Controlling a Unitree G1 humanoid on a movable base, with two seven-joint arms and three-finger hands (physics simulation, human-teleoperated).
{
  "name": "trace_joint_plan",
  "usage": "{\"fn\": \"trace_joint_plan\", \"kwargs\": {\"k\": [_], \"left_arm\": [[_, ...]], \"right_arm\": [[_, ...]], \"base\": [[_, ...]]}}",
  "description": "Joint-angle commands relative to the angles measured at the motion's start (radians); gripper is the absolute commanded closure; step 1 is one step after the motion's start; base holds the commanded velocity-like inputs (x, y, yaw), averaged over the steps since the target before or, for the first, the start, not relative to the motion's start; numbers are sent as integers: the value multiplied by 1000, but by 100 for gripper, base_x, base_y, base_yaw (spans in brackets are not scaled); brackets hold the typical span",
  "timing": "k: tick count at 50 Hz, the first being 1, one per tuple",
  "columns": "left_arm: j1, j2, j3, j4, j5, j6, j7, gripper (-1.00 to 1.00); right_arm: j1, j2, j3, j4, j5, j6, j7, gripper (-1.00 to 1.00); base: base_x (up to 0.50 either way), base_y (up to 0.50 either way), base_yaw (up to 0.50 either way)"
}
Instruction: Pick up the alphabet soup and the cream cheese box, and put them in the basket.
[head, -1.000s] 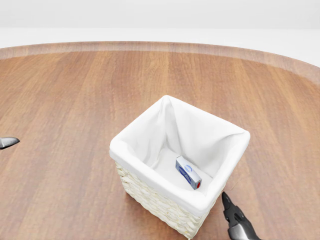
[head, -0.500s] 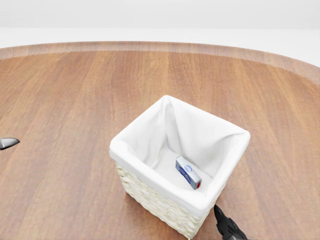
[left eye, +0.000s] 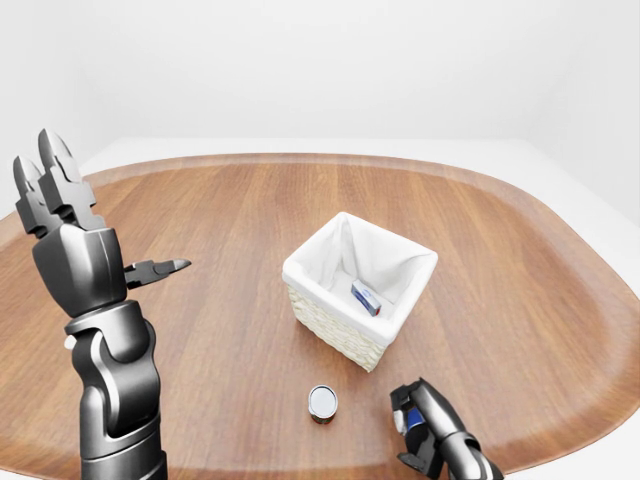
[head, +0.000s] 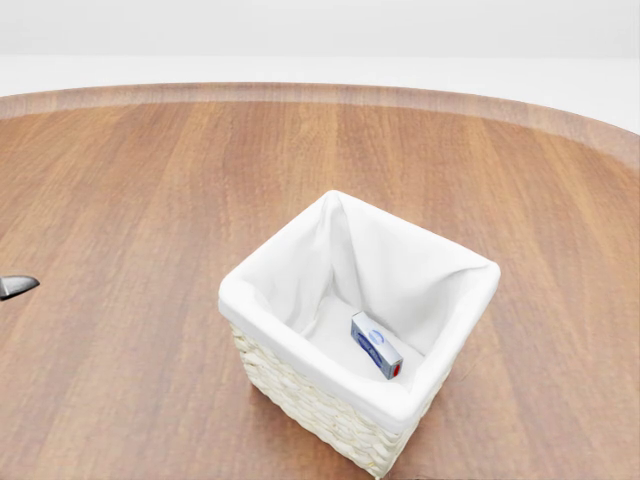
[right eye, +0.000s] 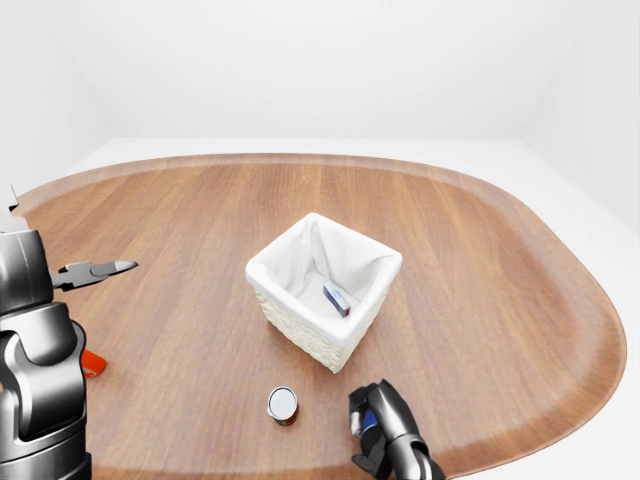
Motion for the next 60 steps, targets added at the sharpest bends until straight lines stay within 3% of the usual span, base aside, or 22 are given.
{"fn": "trace_joint_plan", "kwargs": {"k": [1, 9, 26, 40, 60], "left_arm": [[-1, 0, -1, -2, 2, 0, -4, -100], [-1, 0, -1, -4, 4, 0, -6, -100], [-3, 1, -1, 1, 1, 0, -2, -100], [-5, 2, -1, 0, 1, 0, -3, -100], [-6, 5, -2, 23, -2, 0, 8, -100]], "right_arm": [[69, 4, 1, -155, 93, 0, 79, 100], [80, 33, -33, -284, 157, 0, 97, 100], [3, 90, -144, -350, 223, 0, 17, 100], [-41, 84, -172, -284, 219, 0, -22, 100], [-62, 103, -229, -392, 262, 0, -20, 100]], "base": [[0, 0, 0], [0, 0, 0], [0, 0, 0], [0, 0, 0], [0, 0, 0]]}}
